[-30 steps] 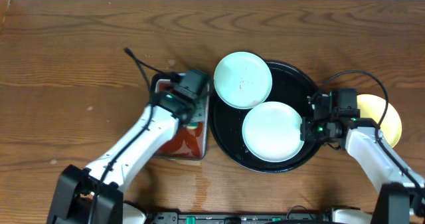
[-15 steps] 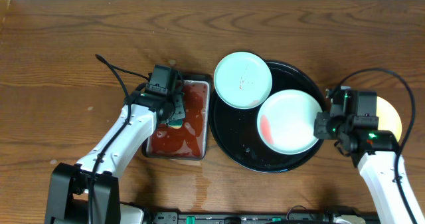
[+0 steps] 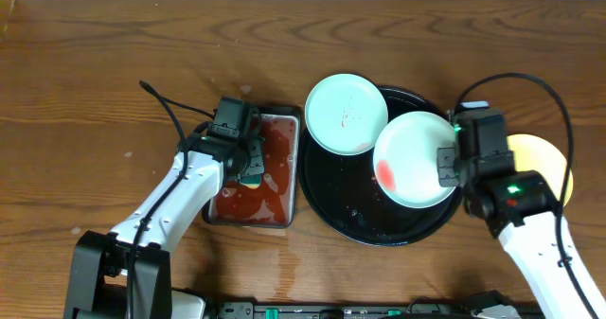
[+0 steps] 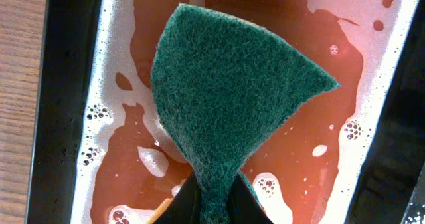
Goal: Clean dirty plates on tray and stack at the side
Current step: 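Lift the pale green plate upright with the right gripper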
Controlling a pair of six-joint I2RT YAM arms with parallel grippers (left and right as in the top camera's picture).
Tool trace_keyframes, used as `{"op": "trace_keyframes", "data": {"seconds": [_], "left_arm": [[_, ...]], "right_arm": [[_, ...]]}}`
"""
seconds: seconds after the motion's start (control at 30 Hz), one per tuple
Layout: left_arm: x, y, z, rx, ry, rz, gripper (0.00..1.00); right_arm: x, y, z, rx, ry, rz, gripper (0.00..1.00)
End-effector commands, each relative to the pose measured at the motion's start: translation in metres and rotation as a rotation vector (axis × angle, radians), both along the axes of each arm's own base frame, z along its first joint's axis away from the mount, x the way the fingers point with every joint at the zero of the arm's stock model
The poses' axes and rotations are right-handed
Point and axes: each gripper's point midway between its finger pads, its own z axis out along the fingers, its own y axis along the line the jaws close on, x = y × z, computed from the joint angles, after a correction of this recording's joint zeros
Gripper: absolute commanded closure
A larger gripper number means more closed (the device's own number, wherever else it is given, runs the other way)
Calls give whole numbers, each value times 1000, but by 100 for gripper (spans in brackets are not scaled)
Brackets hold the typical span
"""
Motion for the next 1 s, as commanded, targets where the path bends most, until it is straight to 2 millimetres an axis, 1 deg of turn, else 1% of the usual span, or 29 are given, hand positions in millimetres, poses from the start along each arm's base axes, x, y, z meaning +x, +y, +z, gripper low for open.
{"op": "trace_keyframes", "data": {"seconds": [0.0,0.17,0.3,0.4,0.6,0.73,0.9,0.97], "left_arm": [[-3,2,-8,13,24,-15,92],[-7,3,-19,22,58,-15,92],[-9,4,-26,29,82,-15,92],[-10,4,-30,32,97,-16,93],[-12,5,-35,36,114,-15,92],[-12,5,-35,36,113,-15,93],[-12,5,-35,36,113,-15,92],[-12,5,-35,36,113,-15,92]], "right_arm": [[8,-6,29,-155,-112,-35,99],[17,22,43,-264,-188,71,99],[21,43,47,-363,-219,157,99],[21,56,50,-441,-239,193,99],[16,81,58,-582,-293,251,99],[12,96,73,-665,-367,255,99],[4,118,87,-711,-434,301,99],[1,124,93,-727,-460,304,99]]}}
